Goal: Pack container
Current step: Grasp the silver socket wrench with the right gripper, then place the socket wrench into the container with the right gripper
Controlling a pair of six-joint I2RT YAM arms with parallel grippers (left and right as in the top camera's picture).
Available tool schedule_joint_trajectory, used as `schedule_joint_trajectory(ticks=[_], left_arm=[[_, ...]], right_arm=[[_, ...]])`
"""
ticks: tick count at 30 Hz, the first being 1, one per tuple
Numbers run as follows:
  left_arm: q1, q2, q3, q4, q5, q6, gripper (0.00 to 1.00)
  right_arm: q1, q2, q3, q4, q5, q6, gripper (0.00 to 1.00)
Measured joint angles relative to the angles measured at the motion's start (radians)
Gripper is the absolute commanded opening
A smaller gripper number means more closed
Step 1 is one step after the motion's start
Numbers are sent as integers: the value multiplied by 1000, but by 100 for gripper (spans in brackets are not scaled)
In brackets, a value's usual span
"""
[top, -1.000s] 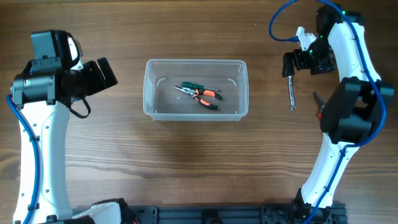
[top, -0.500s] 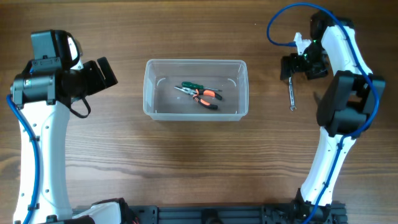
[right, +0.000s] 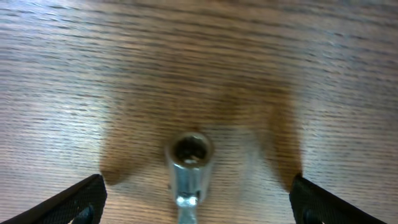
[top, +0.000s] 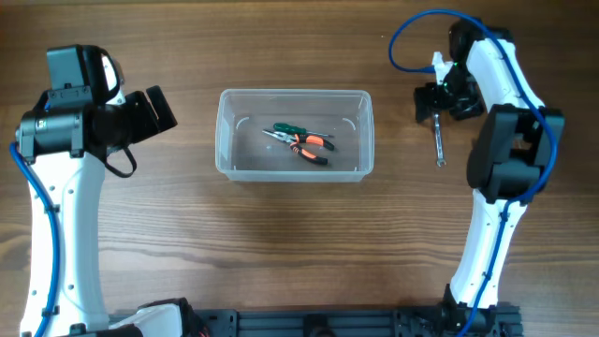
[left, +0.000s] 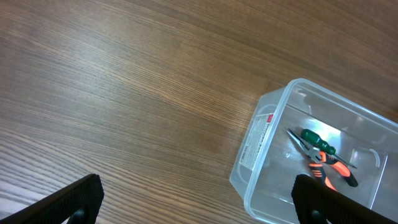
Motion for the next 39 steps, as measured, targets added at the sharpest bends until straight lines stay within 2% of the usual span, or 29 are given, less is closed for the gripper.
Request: schedule_joint_trajectory(ticks=[3, 4, 7, 12, 24, 27, 39], left_arm=[[0, 0, 0, 0, 0, 0, 100], [0, 0, 0, 0, 0, 0, 100], [0, 0, 0, 0, 0, 0, 100], [0, 0, 0, 0, 0, 0, 100], [0, 0, 0, 0, 0, 0, 100], [0, 0, 0, 0, 0, 0, 100], [0, 0, 0, 0, 0, 0, 100]], right_arm=[[7, 0, 0, 4, 0, 12, 74], [7, 0, 0, 5, 1, 16, 65], [7, 0, 0, 4, -2, 21, 52], [7, 1, 0, 4, -2, 25, 35], [7, 2, 0, 4, -2, 26, 14], [7, 2, 0, 3, -2, 26, 5], [8, -25, -2, 4, -14, 26, 4]])
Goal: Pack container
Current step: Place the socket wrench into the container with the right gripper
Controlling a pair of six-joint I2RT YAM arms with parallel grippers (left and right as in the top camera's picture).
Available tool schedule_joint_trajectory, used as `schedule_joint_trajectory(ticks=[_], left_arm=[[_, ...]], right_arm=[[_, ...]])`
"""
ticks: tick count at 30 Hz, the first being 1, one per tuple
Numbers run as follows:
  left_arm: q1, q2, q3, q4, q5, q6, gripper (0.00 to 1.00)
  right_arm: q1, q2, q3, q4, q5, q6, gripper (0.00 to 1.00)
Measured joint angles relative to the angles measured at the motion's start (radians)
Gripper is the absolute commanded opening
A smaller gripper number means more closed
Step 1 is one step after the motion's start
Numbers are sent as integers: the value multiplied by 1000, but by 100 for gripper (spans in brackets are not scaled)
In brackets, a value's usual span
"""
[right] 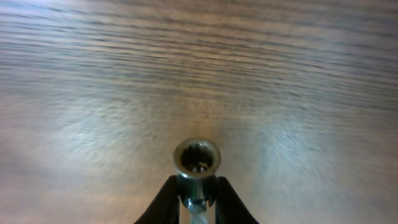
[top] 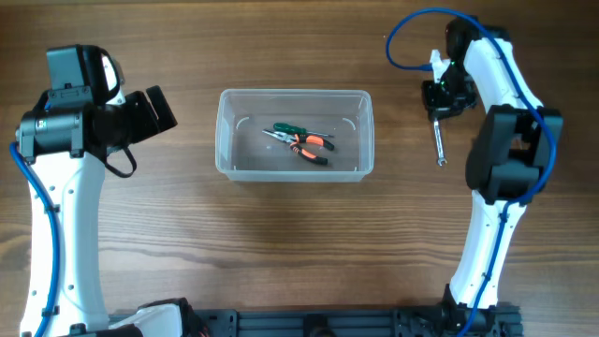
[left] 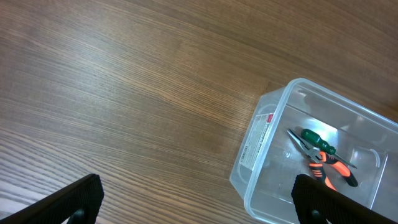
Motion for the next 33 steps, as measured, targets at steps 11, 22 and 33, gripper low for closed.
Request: schedule_joint_trajectory(ticks=[11, 22, 33], left_arm=[[0, 0, 0, 0, 0, 0, 100], [0, 0, 0, -4, 0, 0, 100], [0, 0, 0, -4, 0, 0, 100]], right_arm=[[273, -521, 0, -5, -27, -193, 4], [634, -469, 0, 33, -69, -410, 4], [632, -102, 0, 60, -117, -446, 8]])
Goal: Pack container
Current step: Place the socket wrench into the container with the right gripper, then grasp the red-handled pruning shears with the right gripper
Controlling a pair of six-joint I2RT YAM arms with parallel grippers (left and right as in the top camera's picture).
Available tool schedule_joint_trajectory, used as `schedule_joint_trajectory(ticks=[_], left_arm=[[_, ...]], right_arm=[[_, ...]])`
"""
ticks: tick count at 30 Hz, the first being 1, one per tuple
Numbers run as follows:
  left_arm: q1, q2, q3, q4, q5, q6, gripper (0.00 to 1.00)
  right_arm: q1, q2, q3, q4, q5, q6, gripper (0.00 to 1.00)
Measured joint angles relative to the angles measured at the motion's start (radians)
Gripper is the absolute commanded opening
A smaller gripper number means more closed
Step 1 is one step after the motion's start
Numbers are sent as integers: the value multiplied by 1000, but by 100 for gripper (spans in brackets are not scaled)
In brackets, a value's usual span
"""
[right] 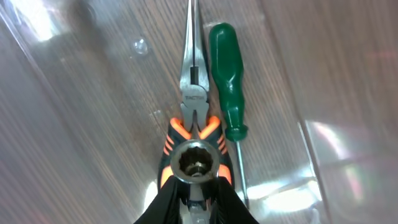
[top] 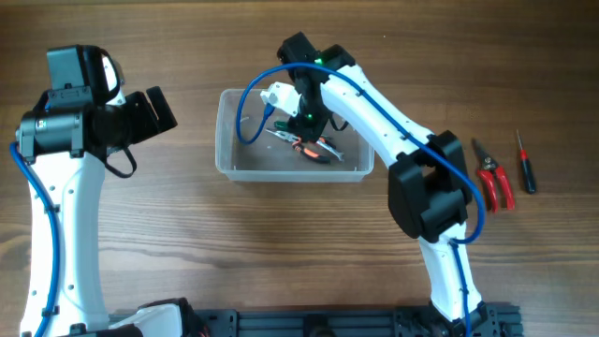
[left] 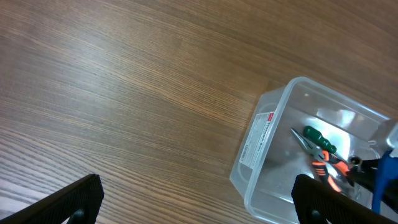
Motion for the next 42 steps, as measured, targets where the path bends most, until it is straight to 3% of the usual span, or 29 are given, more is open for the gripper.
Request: schedule_joint_trajectory(ticks=[1, 2, 4, 10, 11, 13, 14, 18, 20, 24, 30, 33, 37, 42], left_arm=[[0, 0, 0, 0, 0, 0, 100], [0, 0, 0, 0, 0, 0, 100], [0, 0, 0, 0, 0, 0, 100], [0, 0, 0, 0, 0, 0, 100], [0, 0, 0, 0, 0, 0, 100], [0, 0, 0, 0, 0, 0, 100], [0, 0, 0, 0, 0, 0, 100], [0, 0, 0, -7, 0, 0, 100], [0, 0, 0, -16, 0, 0, 100], [0, 0, 0, -22, 0, 0, 100], [0, 0, 0, -18, 0, 0, 100], [0, 0, 0, -11, 0, 0, 100], [0, 0, 0, -10, 0, 0, 100], [0, 0, 0, -6, 1, 0, 100]], right_arm=[[0, 1, 0, 0, -5, 0, 11], [0, 0, 0, 0, -11, 0, 23], [0, 0, 0, -2, -18, 5, 61], [0, -31, 0, -20, -4, 43, 63], [0, -66, -1, -19, 6, 57, 67], [-5, -156, -2, -8, 40, 93, 89], [-16, -231, -2, 5, 75, 138, 93], [-158, -452, 3, -42, 181, 333, 100], [-299, -509, 3, -125, 209, 436, 100], [-544, -526, 2, -244, 229, 593, 99], [-799, -528, -6, -434, 148, 668, 100], [-846, -572, -68, -438, 109, 668, 100], [-845, -767, -211, -423, 77, 668, 100], [-845, -1119, -598, -192, 68, 668, 100]])
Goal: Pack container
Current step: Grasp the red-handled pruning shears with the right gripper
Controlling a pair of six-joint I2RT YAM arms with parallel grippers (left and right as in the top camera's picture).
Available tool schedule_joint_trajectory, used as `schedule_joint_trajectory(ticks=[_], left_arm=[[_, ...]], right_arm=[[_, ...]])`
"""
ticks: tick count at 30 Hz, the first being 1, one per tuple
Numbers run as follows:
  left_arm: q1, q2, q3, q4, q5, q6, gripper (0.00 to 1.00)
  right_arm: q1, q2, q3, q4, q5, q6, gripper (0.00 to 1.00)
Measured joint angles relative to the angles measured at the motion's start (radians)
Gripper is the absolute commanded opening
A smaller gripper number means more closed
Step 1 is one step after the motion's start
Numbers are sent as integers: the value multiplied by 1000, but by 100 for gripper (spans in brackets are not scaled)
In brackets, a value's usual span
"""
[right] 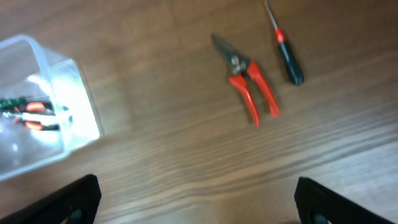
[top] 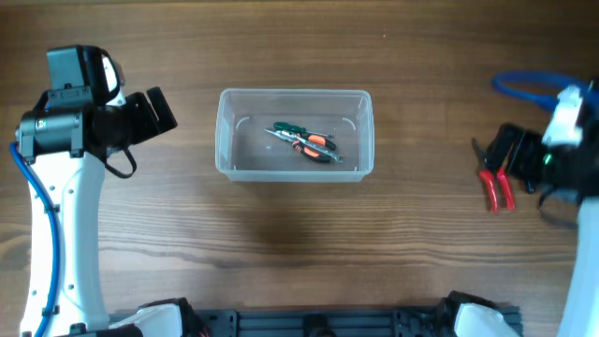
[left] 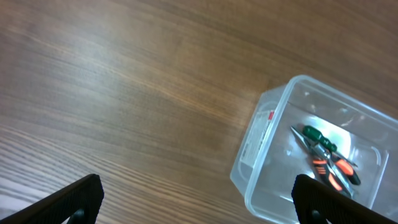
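The clear plastic container (top: 295, 170) stands mid-table. In it lie a green screwdriver (left: 318, 140), orange-handled pliers (left: 334, 171) and a thin metal socket wrench (top: 329, 154) beside them. My right gripper (right: 196, 205) is open with nothing in it, at the table's far right, just off the red cutters (right: 250, 83) and a small red-and-black screwdriver (right: 287, 55). Left of the container my left gripper (left: 196, 199) hangs open and holds nothing.
Bare wood lies on all sides of the container. The red cutters (top: 493, 183) lie on the table at the right, partly under my right arm (top: 562, 154). The left arm (top: 65, 131) stands at the table's left edge.
My right gripper was shut on the socket wrench inside the container, over the pliers. Now it is open at the far right by the red cutters, and the wrench lies in the container.
My right gripper stood open around the socket wrench on the table at the right, then was shut on it. Then it held the wrench inside the container. Now the wrench lies there and the gripper is open at the right. The left arm stayed put.
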Motion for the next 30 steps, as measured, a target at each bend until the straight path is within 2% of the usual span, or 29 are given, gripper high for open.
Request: schedule_joint_trajectory(ticks=[3, 7, 12, 16, 25, 30], left_arm=[[0, 0, 0, 1, 6, 0, 100], [0, 0, 0, 1, 6, 0, 100], [0, 0, 0, -3, 6, 0, 100], [0, 0, 0, -10, 6, 0, 100], [0, 0, 0, -13, 6, 0, 100], [0, 0, 0, -13, 6, -10, 100]], right_arm=[[0, -123, -293, 183, 0, -26, 100], [0, -54, -505, 378, -26, -88, 99], [0, 183, -511, 480, -35, -184, 100], [0, 334, -511, 537, -29, -205, 100], [-10, 360, -511, 642, -17, -234, 100], [-118, 360, -500, 644, -4, -238, 100]])
